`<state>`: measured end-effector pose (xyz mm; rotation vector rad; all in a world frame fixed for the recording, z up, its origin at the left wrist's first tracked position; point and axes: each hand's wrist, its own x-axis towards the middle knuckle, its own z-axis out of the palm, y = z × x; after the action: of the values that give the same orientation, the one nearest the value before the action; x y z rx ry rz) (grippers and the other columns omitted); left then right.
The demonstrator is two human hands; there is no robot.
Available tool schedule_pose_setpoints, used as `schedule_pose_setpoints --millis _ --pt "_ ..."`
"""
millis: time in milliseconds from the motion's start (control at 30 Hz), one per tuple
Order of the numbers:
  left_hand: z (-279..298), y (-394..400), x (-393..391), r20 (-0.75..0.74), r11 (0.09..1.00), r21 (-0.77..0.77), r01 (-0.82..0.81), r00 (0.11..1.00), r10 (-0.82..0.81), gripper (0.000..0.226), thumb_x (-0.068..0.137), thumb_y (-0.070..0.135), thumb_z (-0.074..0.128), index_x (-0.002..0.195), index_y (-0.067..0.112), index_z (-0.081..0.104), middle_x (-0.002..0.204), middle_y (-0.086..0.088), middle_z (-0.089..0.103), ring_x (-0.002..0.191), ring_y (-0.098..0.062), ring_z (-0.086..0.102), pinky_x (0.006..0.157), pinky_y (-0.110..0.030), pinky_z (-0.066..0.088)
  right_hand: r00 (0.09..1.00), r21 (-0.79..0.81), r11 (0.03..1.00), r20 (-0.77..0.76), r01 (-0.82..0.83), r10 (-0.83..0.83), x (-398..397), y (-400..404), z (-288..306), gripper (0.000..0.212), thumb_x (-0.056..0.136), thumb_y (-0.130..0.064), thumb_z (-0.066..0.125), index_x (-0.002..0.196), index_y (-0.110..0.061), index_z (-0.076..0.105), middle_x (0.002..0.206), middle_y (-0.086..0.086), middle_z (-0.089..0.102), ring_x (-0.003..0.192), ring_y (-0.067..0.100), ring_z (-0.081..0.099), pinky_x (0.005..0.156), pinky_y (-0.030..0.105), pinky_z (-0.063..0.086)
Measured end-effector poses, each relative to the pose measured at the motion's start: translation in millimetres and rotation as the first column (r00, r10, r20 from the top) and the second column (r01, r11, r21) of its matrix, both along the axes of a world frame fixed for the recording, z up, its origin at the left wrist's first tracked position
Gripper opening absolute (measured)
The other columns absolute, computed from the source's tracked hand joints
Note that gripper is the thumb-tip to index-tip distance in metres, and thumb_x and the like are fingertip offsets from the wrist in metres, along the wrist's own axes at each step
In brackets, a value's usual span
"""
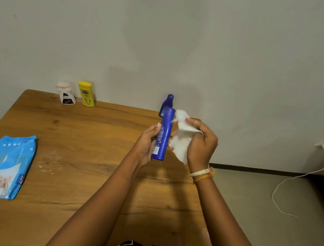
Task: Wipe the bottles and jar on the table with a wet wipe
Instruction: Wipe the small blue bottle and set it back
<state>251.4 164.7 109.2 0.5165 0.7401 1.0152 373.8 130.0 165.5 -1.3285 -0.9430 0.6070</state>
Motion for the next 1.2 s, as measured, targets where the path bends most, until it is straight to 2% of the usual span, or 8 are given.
schedule_pose_setpoints --millis 233,433,533,600,733,833,1000,1200 --pt "7 2 7 -0.043 0.995 -0.095 0.006 0.999 -0.010 0.034 0.097 0.041 0.047 0.102 0.010 0.062 0.077 -0.007 0.070 0.060 -0.015 0.066 0.051 -0.026 0.054 0.857 -0.127 0.963 0.440 -0.236 0.268 -24 -11 -25 0.053 0.087 0.012 0.051 0.136 -0.008 0.050 0.139 0.008 0.052 0.124 0.015 0.051 0.097 0.020 0.047" --pt "10 6 -2 0.022 0.994 -0.009 0.106 0.994 -0.106 0.044 0.086 0.049 0.058 0.110 0.013 0.064 0.075 -0.003 0.065 0.060 -0.014 0.058 0.059 -0.028 0.049 0.783 -0.055 0.959 0.565 -0.276 0.258 -32 -64 -51 0.056 0.079 0.011 0.044 0.129 -0.011 0.058 0.131 0.008 0.059 0.125 0.011 0.052 0.099 0.017 0.045" --pt "6 3 -3 -0.083 0.993 0.055 0.101 0.992 -0.096 0.050 0.080 0.038 0.063 0.120 0.009 0.061 0.079 -0.004 0.060 0.065 -0.013 0.055 0.062 -0.029 0.045 0.907 -0.080 0.962 0.321 -0.262 0.274 -23 -66 -45 0.050 0.074 0.013 0.048 0.097 -0.023 0.074 0.102 0.001 0.073 0.100 0.008 0.066 0.084 0.024 0.054" --pt "5 2 -3 -0.140 0.987 0.122 0.107 0.986 -0.090 0.048 0.079 0.035 0.066 0.119 0.009 0.059 0.085 -0.005 0.059 0.069 -0.015 0.055 0.063 -0.030 0.047 0.982 -0.197 0.970 -0.152 -0.142 0.113 -17 -51 -33 0.039 0.075 0.011 0.053 0.072 -0.020 0.075 0.079 0.003 0.073 0.079 0.019 0.067 0.067 0.032 0.055" --pt "12 3 4 -0.337 0.967 0.240 0.089 0.942 -0.004 0.052 0.077 0.029 0.076 0.122 0.036 0.051 0.098 -0.001 0.067 0.074 -0.013 0.068 0.064 -0.026 0.055 0.612 -0.323 0.945 -0.759 -0.057 -0.223 15 -13 -8 0.030 0.077 0.002 0.045 0.101 -0.003 0.063 0.090 0.015 0.062 0.085 0.034 0.062 0.078 0.045 0.055" --pt "16 4 11 -0.464 0.933 0.355 0.062 0.878 0.118 0.055 0.070 0.026 0.083 0.110 0.047 0.050 0.106 0.008 0.064 0.084 -0.008 0.069 0.062 -0.016 0.053 0.598 -0.170 0.983 -0.796 -0.066 -0.097 22 2 9 0.021 0.089 -0.011 0.051 0.105 -0.003 0.060 0.095 0.016 0.060 0.088 0.030 0.060 0.091 0.049 0.048" --pt "15 2 22 -0.562 0.868 0.482 0.119 0.802 0.203 0.067 0.076 0.029 0.079 0.134 0.026 0.046 0.118 0.010 0.058 0.097 -0.006 0.061 0.065 -0.012 0.052 0.580 -0.094 0.985 -0.814 -0.141 0.005 13 22 18 0.027 0.099 -0.028 0.047 0.104 -0.005 0.060 0.101 0.015 0.064 0.092 0.030 0.063 0.091 0.050 0.049" --pt "15 2 23 -0.641 0.826 0.546 0.139 0.704 0.305 0.069 0.079 0.036 0.075 0.140 0.023 0.044 0.133 0.004 0.055 0.097 -0.002 0.058 0.069 -0.006 0.051 0.864 -0.102 0.995 -0.503 -0.017 -0.037 1 19 6 0.015 0.086 -0.012 0.067 0.101 -0.011 0.068 0.107 0.008 0.069 0.096 0.020 0.067 0.074 0.031 0.060"
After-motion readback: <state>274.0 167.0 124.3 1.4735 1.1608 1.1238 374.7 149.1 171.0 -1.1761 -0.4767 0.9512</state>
